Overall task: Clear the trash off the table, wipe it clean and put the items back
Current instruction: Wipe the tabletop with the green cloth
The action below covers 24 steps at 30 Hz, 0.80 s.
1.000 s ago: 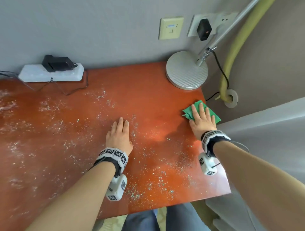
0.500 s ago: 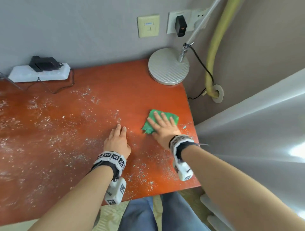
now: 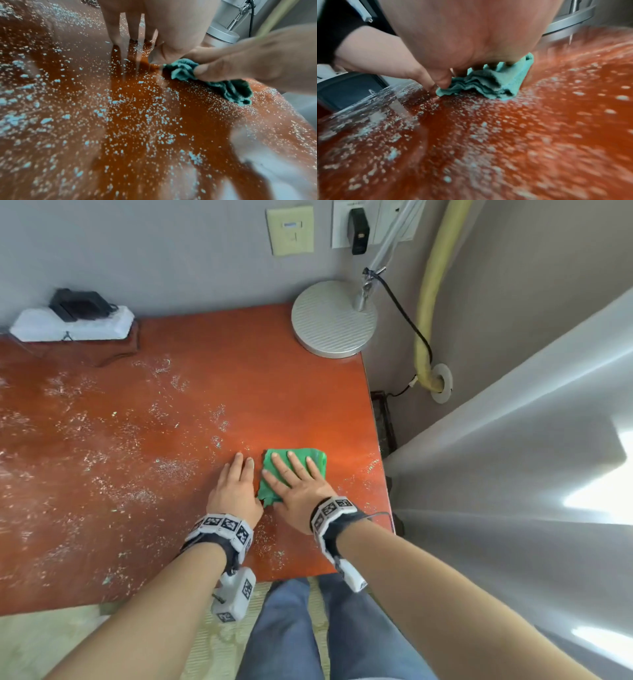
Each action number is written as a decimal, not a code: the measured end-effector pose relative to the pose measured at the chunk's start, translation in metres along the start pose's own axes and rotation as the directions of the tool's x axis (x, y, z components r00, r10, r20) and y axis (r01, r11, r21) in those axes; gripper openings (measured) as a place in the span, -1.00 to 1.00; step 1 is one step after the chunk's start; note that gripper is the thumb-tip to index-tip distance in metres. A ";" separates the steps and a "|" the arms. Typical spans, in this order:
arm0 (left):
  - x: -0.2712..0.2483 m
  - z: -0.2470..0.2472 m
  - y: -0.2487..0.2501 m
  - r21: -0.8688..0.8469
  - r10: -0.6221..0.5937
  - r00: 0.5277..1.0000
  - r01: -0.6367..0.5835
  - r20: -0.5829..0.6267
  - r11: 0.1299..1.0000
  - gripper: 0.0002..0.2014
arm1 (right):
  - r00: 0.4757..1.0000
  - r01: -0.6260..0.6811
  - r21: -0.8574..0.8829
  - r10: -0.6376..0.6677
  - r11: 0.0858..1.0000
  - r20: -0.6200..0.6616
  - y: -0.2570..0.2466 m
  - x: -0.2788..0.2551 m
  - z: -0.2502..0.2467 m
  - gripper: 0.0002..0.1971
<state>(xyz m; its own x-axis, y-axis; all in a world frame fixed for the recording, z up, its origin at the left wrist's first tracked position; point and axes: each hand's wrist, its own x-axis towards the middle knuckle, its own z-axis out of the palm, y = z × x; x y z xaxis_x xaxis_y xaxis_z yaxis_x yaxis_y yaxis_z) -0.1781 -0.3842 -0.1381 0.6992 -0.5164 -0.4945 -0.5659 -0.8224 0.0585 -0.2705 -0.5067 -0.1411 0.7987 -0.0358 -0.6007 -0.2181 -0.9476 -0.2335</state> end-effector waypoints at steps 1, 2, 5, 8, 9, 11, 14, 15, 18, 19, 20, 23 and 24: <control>-0.003 0.000 0.000 -0.003 -0.005 1.000 0.005 0.007 1.000 -0.21 | 1.000 0.021 -0.017 -0.021 1.000 -0.010 0.005 -0.004 0.004 -0.35; -0.006 0.001 0.001 -0.003 -0.011 1.000 0.011 0.015 1.000 -0.21 | 1.000 0.018 -0.024 -0.018 1.000 -0.025 0.017 -0.010 0.005 -0.36; -0.017 0.002 0.002 0.002 -0.024 0.999 0.024 0.039 1.000 -0.23 | 0.980 -0.158 0.104 0.169 0.982 -0.109 0.073 -0.030 0.003 -0.36; -0.028 0.005 0.003 -0.011 -0.026 0.998 0.026 0.052 1.000 -0.22 | 0.939 -0.317 0.168 0.334 0.933 -0.083 0.110 -0.043 0.000 -0.37; -0.032 0.007 0.002 -0.012 -0.025 0.998 0.025 0.056 1.000 -0.22 | 0.932 -0.341 0.158 0.355 0.927 -0.074 0.111 -0.042 0.000 -0.36; -0.038 0.009 0.001 -0.019 -0.021 0.998 0.022 0.065 1.000 -0.22 | 0.918 -0.368 0.161 0.385 0.916 -0.092 0.095 -0.036 0.001 -0.33; -0.046 0.011 -0.005 -0.006 -0.002 0.998 0.002 0.060 1.000 -0.23 | 0.965 -0.242 0.101 0.251 0.965 -0.081 0.041 -0.025 0.006 -0.31; -0.048 0.012 -0.009 0.000 0.006 0.999 -0.006 0.052 1.000 -0.23 | 0.986 -0.157 0.066 0.161 0.985 -0.053 0.016 -0.023 0.010 -0.32; -0.054 0.015 -0.020 0.003 0.023 0.999 -0.023 0.032 1.000 -0.24 | 0.999 0.009 0.036 -0.010 0.999 0.030 -0.038 -0.025 0.029 -0.33; -0.056 0.016 -0.024 0.001 0.030 0.999 -0.031 0.029 1.000 -0.25 | 1.000 0.013 0.041 -0.014 0.999 0.017 -0.039 -0.026 0.035 -0.33; -0.060 0.017 -0.027 -0.003 0.037 0.999 -0.037 0.029 0.999 -0.25 | 1.000 -0.007 0.056 0.007 0.998 -0.005 -0.032 -0.030 0.038 -0.34; -0.070 0.023 -0.036 0.005 0.064 0.997 -0.065 0.035 0.998 -0.23 | 0.969 -0.210 0.184 0.229 0.960 -0.089 0.018 -0.053 0.040 -0.35; -0.072 0.024 -0.040 0.004 0.072 0.996 -0.072 0.042 0.997 -0.23 | 0.944 -0.288 0.229 0.315 0.930 -0.094 0.037 -0.061 0.039 -0.35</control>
<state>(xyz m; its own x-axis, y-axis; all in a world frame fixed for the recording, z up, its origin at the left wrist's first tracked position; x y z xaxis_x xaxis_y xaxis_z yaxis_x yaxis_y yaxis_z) -0.2166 -0.3086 -0.1257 0.6374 -0.5637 -0.5253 -0.6165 -0.7821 0.0911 -0.3490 -0.5274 -0.1427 0.7382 -0.3626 -0.5688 -0.5610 -0.7982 -0.2193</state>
